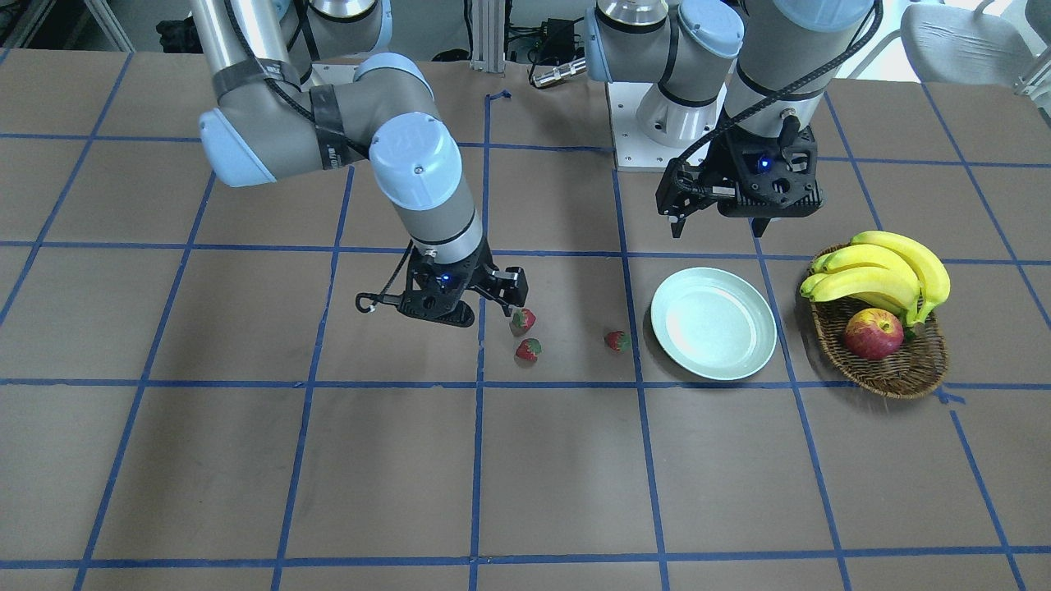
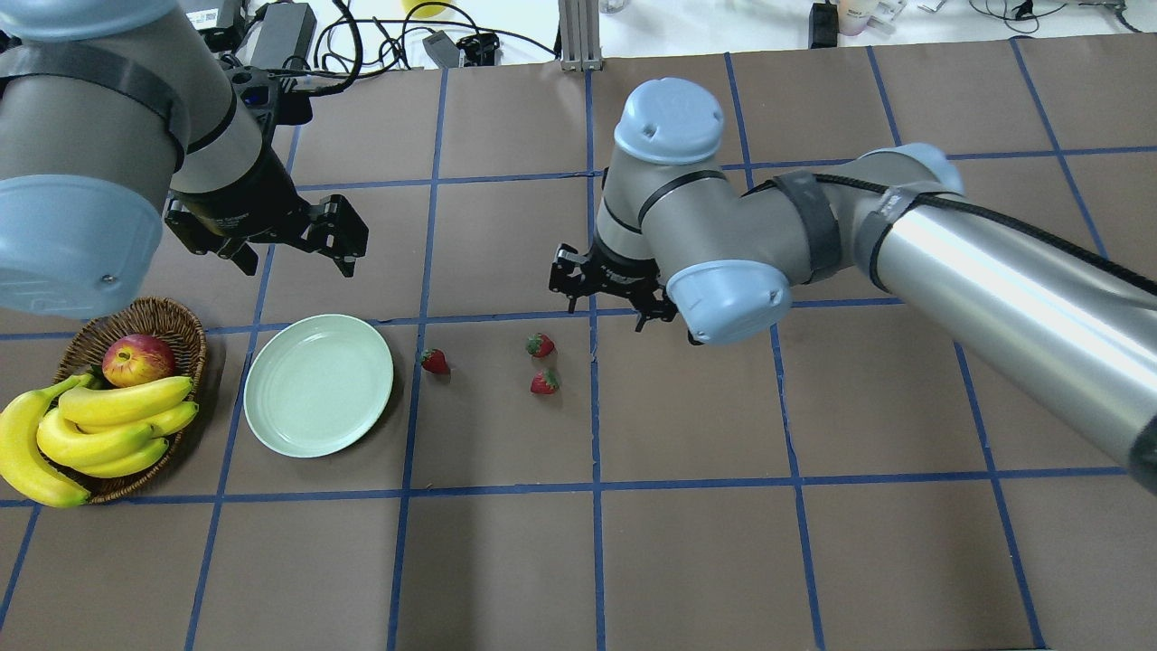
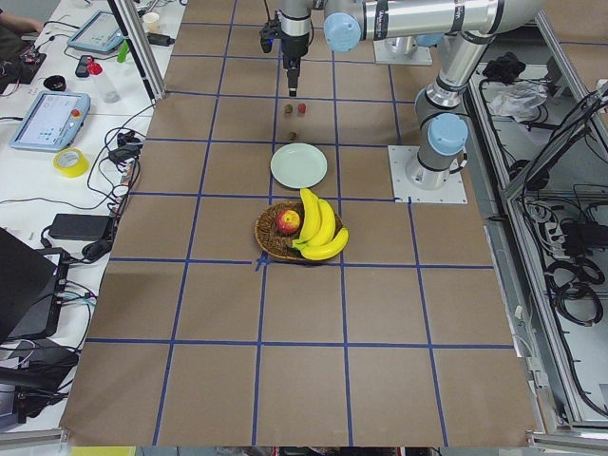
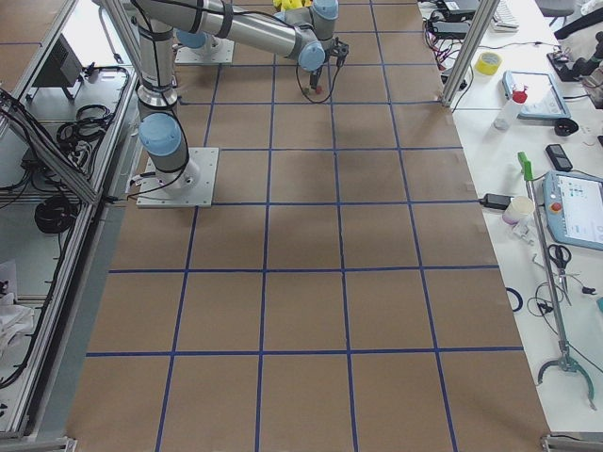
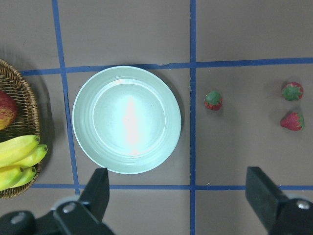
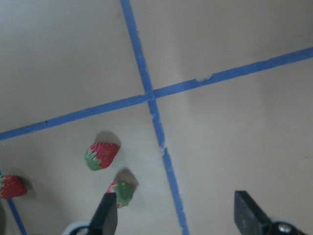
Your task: Collect all strawberries into plate
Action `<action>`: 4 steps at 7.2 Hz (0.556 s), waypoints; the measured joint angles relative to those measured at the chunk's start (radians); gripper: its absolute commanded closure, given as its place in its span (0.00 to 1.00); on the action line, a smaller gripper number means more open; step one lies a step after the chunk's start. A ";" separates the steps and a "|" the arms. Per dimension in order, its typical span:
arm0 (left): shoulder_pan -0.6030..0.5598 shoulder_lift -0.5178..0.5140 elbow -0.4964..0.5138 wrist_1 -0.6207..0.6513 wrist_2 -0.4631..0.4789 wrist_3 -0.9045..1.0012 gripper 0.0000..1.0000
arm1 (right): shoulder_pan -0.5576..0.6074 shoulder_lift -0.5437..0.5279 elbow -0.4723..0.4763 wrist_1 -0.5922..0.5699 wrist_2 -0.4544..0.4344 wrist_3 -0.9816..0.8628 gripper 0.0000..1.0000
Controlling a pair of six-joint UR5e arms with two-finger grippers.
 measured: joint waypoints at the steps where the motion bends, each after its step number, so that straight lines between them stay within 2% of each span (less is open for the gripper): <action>1: -0.001 0.000 -0.005 0.000 0.000 0.001 0.00 | -0.066 -0.035 -0.001 0.048 -0.032 -0.097 0.06; 3: -0.010 0.000 -0.010 0.000 0.001 0.003 0.00 | -0.183 -0.118 -0.012 0.156 -0.114 -0.277 0.00; 4: -0.021 0.000 -0.015 -0.001 0.002 0.003 0.00 | -0.216 -0.151 -0.050 0.224 -0.156 -0.333 0.00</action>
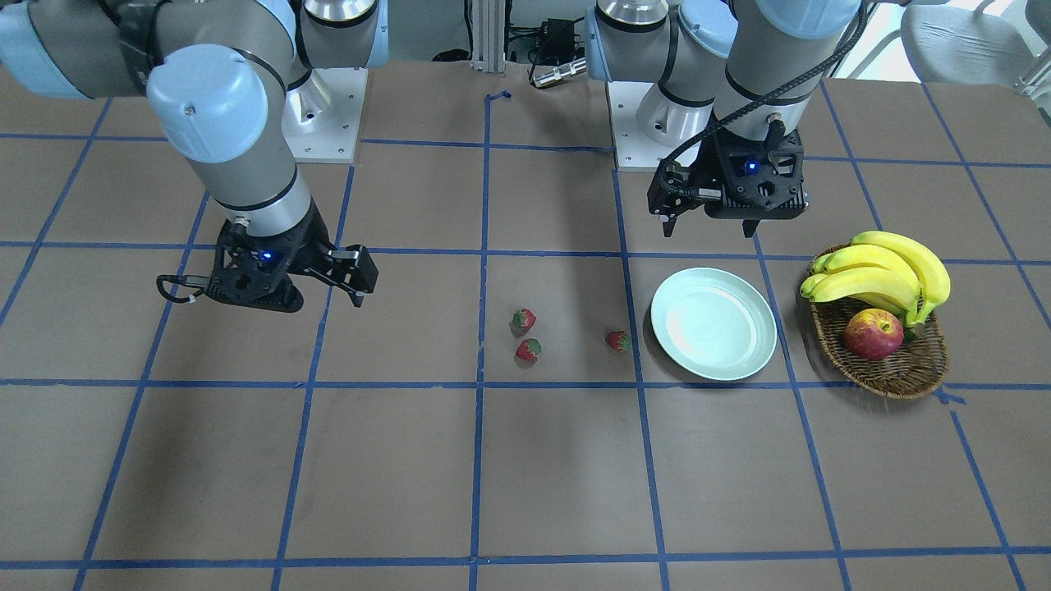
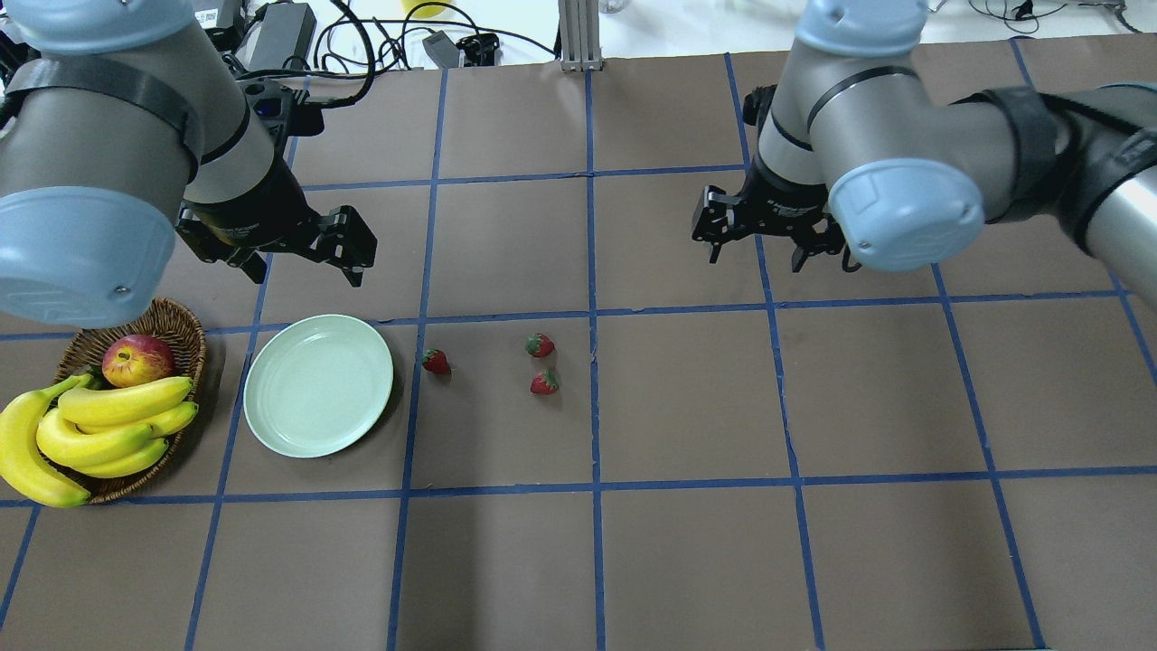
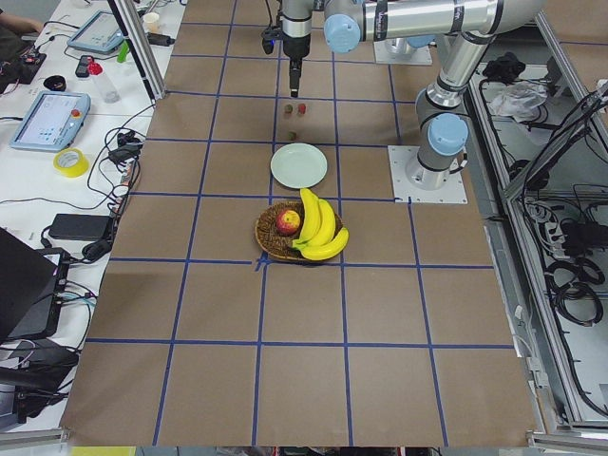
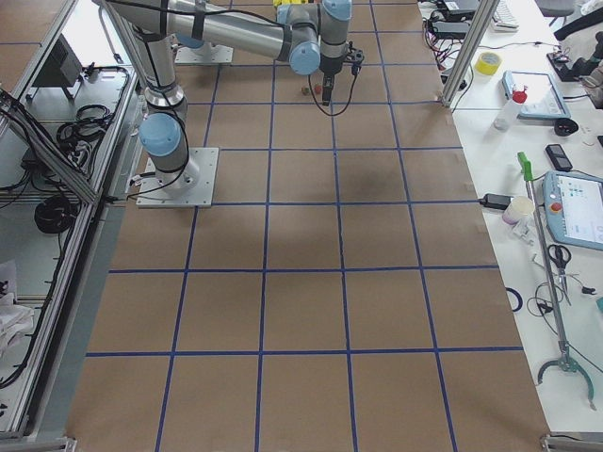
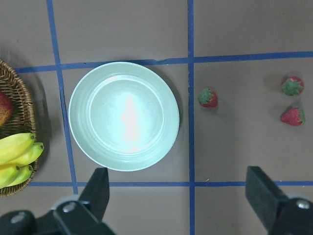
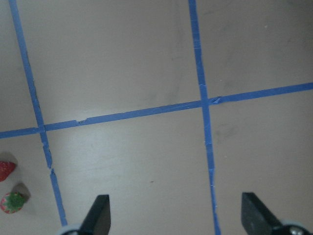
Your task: Collect all strawberries into plate
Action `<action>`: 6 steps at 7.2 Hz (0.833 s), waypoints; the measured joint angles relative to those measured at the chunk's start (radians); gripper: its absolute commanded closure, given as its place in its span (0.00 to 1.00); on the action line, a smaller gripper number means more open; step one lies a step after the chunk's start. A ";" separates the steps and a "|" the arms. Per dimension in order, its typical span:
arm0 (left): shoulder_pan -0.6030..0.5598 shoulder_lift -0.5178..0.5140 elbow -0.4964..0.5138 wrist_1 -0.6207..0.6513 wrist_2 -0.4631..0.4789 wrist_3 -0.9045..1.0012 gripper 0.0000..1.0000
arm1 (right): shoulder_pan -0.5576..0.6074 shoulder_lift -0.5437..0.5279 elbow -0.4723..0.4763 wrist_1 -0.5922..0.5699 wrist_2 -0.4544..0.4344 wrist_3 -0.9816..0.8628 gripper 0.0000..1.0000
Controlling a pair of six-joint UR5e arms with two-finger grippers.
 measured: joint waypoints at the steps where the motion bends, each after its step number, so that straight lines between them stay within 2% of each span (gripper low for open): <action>1: -0.009 0.001 -0.005 0.000 0.002 0.000 0.00 | -0.015 -0.015 -0.065 0.075 -0.032 -0.040 0.00; 3: -0.015 0.005 -0.008 0.001 0.005 -0.001 0.00 | -0.022 -0.027 -0.209 0.193 -0.034 -0.065 0.00; 4: -0.016 0.006 -0.009 0.002 0.003 -0.001 0.00 | -0.022 -0.037 -0.256 0.212 -0.006 -0.073 0.00; 6: -0.014 0.004 -0.010 0.000 -0.004 -0.005 0.00 | -0.019 -0.055 -0.282 0.216 0.021 -0.147 0.00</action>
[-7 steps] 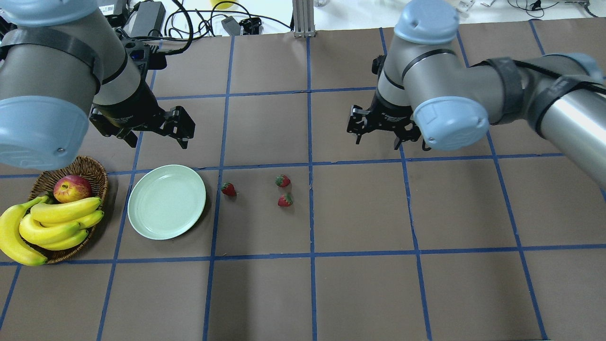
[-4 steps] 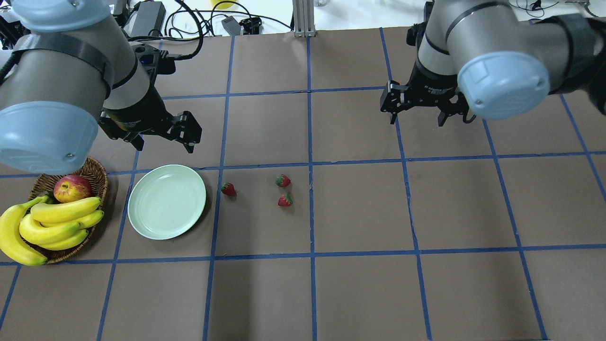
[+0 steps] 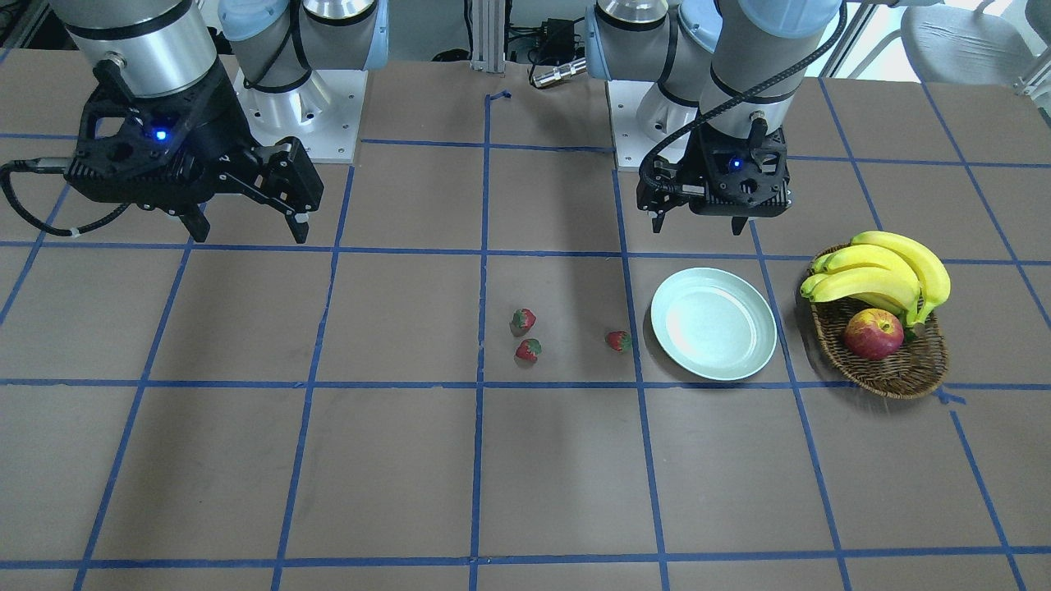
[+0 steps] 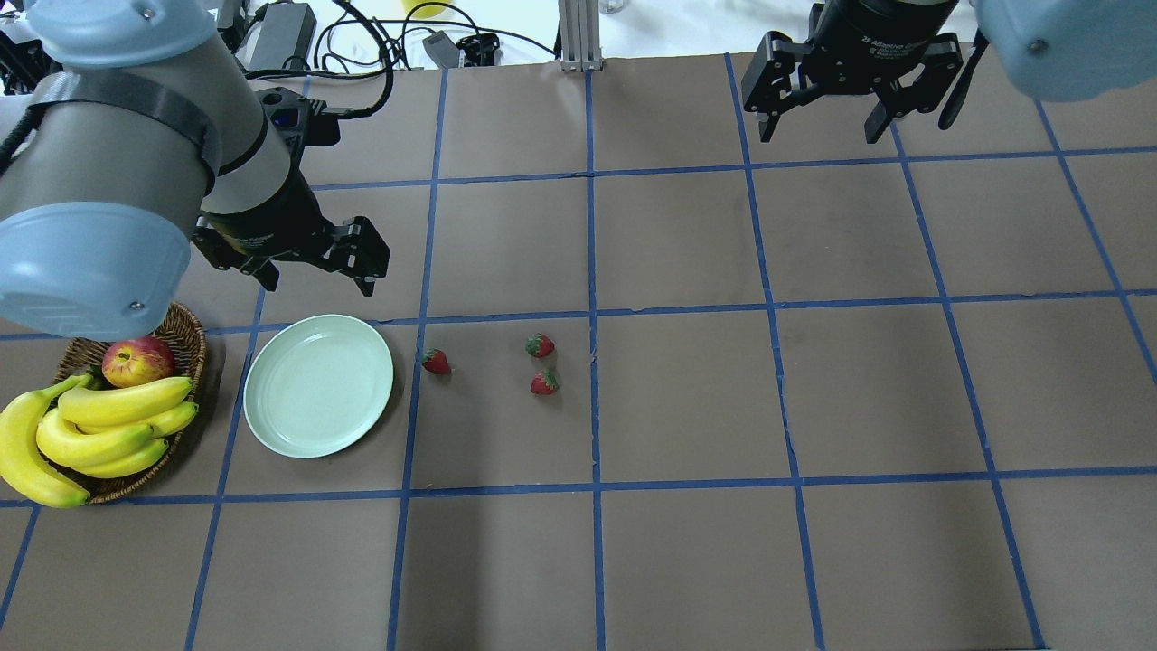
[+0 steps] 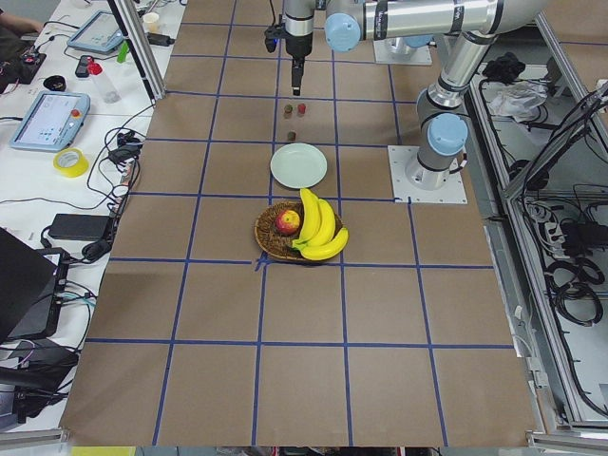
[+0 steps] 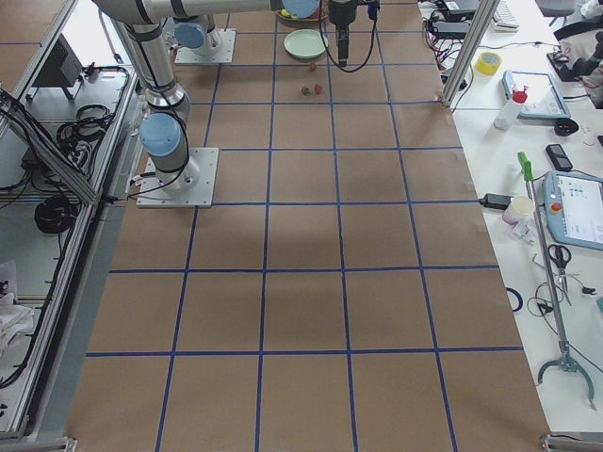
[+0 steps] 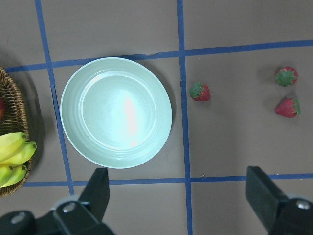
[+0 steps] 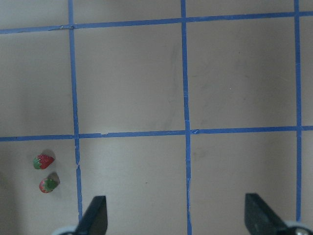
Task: Collect all strawberries into plate
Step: 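Move the left gripper over the plate toward the strawberries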
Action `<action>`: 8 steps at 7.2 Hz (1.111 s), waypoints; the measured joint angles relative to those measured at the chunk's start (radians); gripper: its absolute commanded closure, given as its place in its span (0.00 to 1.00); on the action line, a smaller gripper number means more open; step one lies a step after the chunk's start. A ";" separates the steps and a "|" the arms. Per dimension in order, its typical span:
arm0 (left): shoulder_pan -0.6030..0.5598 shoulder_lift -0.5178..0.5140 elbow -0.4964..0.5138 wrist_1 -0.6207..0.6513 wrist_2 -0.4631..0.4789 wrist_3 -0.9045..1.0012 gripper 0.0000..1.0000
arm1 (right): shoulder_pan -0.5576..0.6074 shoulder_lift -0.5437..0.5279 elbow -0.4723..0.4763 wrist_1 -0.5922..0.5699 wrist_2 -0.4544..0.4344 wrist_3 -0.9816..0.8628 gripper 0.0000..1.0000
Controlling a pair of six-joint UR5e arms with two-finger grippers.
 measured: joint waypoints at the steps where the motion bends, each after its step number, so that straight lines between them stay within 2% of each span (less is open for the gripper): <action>1: 0.001 -0.002 -0.001 -0.004 -0.001 -0.008 0.00 | 0.000 -0.006 -0.001 0.004 -0.015 -0.020 0.00; 3: 0.002 -0.011 -0.010 -0.005 -0.021 -0.028 0.00 | 0.002 -0.017 0.001 0.012 -0.054 -0.022 0.00; 5: 0.001 -0.022 -0.040 -0.001 -0.124 -0.147 0.00 | 0.002 -0.019 0.004 0.016 -0.060 -0.020 0.00; 6: 0.001 -0.026 -0.066 0.011 -0.145 -0.191 0.00 | 0.002 -0.019 0.005 0.016 -0.061 -0.020 0.00; 8: -0.008 -0.030 -0.139 0.097 -0.155 -0.259 0.00 | 0.002 -0.019 0.006 0.015 -0.060 -0.020 0.00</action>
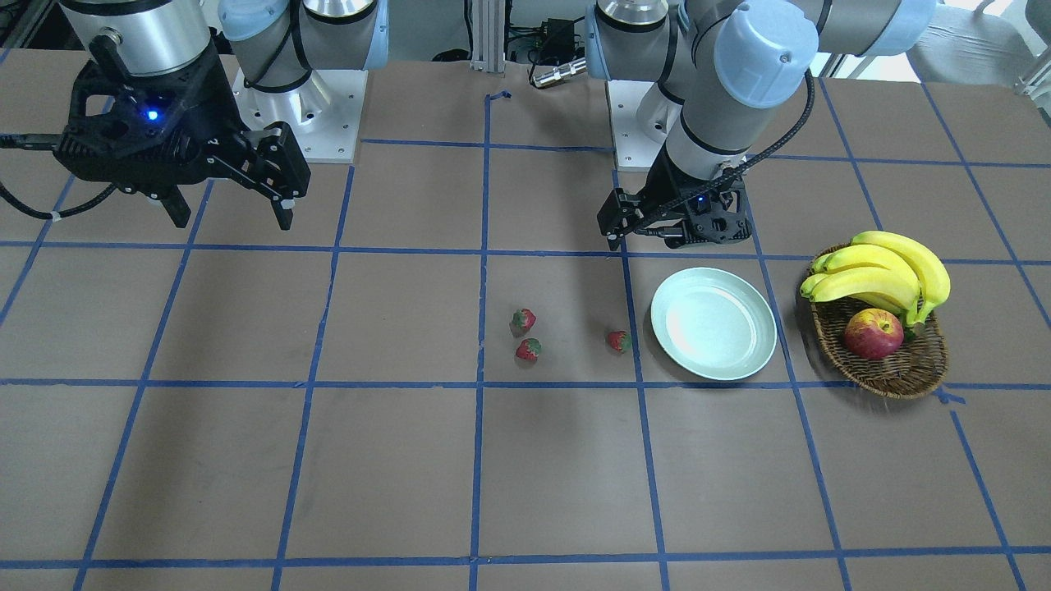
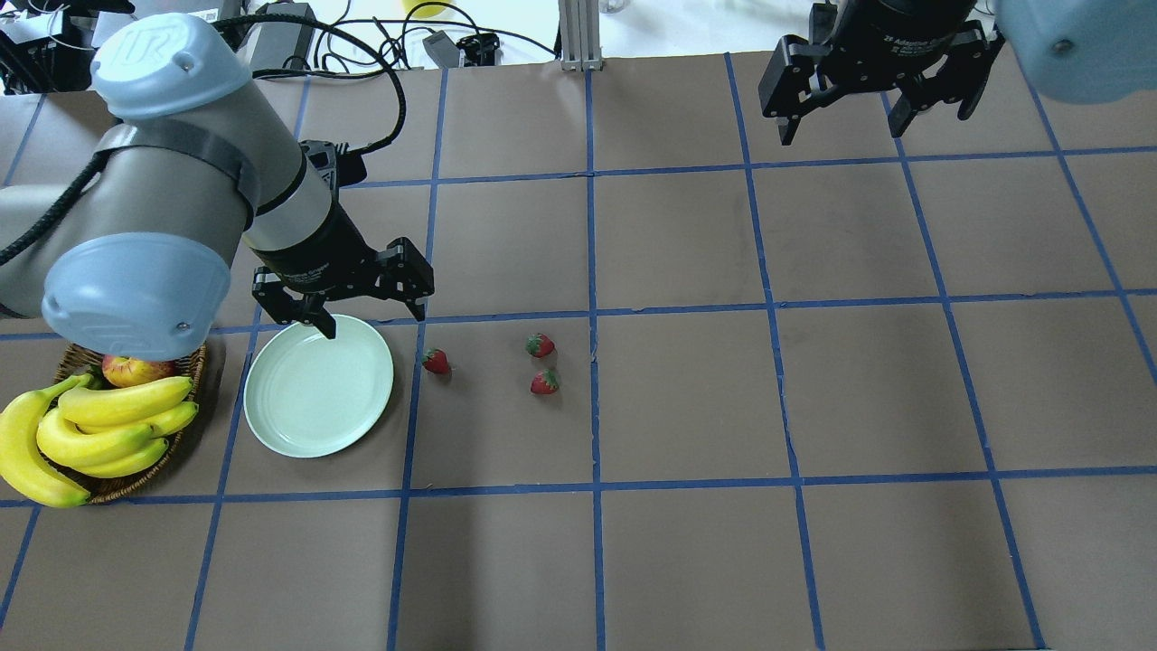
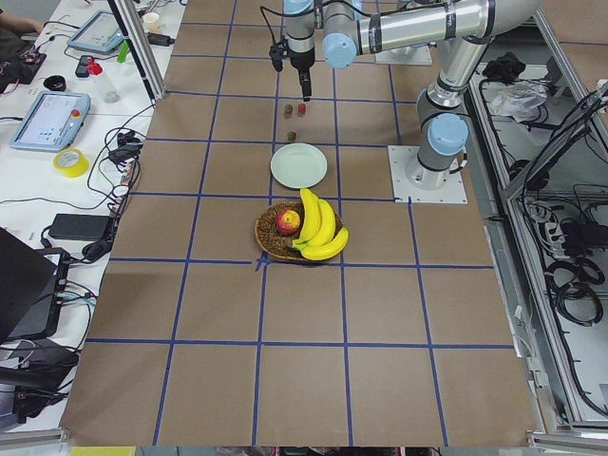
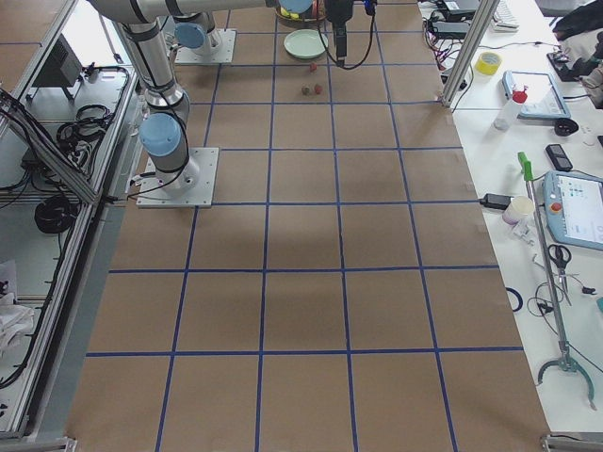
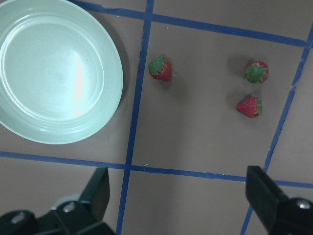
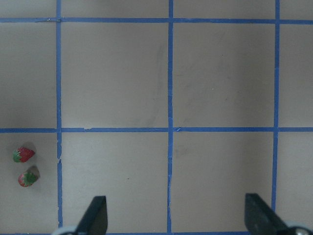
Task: Collect all strawberries into plate
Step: 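Move the left gripper over the plate toward the strawberries, then lower the left gripper and grasp the strawberry nearest the plate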
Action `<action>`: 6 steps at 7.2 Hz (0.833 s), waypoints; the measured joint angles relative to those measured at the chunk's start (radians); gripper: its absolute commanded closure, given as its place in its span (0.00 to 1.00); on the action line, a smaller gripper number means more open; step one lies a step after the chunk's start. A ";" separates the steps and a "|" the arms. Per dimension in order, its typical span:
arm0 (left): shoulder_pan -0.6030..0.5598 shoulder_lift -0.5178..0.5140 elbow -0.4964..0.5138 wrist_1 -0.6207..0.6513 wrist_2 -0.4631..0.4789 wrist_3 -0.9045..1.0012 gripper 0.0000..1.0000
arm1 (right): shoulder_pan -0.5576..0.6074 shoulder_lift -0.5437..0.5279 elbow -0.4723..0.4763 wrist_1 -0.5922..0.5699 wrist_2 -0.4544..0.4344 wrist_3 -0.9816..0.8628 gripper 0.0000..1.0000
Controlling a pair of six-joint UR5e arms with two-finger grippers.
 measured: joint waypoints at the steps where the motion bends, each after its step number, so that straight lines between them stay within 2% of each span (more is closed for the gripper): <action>1: -0.015 -0.007 -0.054 0.078 0.011 -0.041 0.00 | 0.000 -0.001 0.000 0.000 0.001 0.000 0.00; 3: -0.041 -0.047 -0.140 0.216 0.050 -0.151 0.00 | 0.000 -0.002 0.000 -0.001 0.003 -0.001 0.00; 6: -0.047 -0.142 -0.159 0.320 0.093 -0.280 0.00 | 0.000 -0.007 0.000 0.001 0.002 -0.001 0.00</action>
